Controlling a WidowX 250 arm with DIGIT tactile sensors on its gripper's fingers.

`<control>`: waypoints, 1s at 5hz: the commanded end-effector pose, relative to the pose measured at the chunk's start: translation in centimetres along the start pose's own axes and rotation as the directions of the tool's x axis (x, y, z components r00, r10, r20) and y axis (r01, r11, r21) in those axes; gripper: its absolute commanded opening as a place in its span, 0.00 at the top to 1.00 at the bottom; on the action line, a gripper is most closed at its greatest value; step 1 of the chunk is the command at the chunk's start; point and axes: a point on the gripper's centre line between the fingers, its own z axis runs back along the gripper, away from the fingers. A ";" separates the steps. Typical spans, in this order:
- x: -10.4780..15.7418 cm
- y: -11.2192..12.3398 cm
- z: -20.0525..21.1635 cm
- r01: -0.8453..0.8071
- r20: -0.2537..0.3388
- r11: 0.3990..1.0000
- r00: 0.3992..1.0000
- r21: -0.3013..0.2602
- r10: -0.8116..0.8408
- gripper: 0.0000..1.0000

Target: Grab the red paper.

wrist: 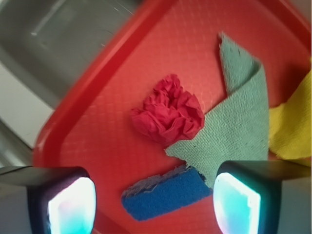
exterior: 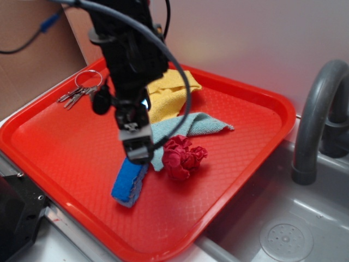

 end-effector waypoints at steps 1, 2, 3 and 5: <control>1.7 1.8 -2.3 -0.121 -0.006 0.992 0.993 0.018 0.121 0.00; 2.2 1.9 -4.2 -0.121 -0.036 0.992 0.992 -0.026 0.120 0.00; 3.1 0.8 -6.2 -0.104 -0.062 0.991 0.993 -0.079 0.099 0.00; 4.3 0.4 -7.5 -0.093 -0.070 0.985 0.994 -0.145 0.084 0.00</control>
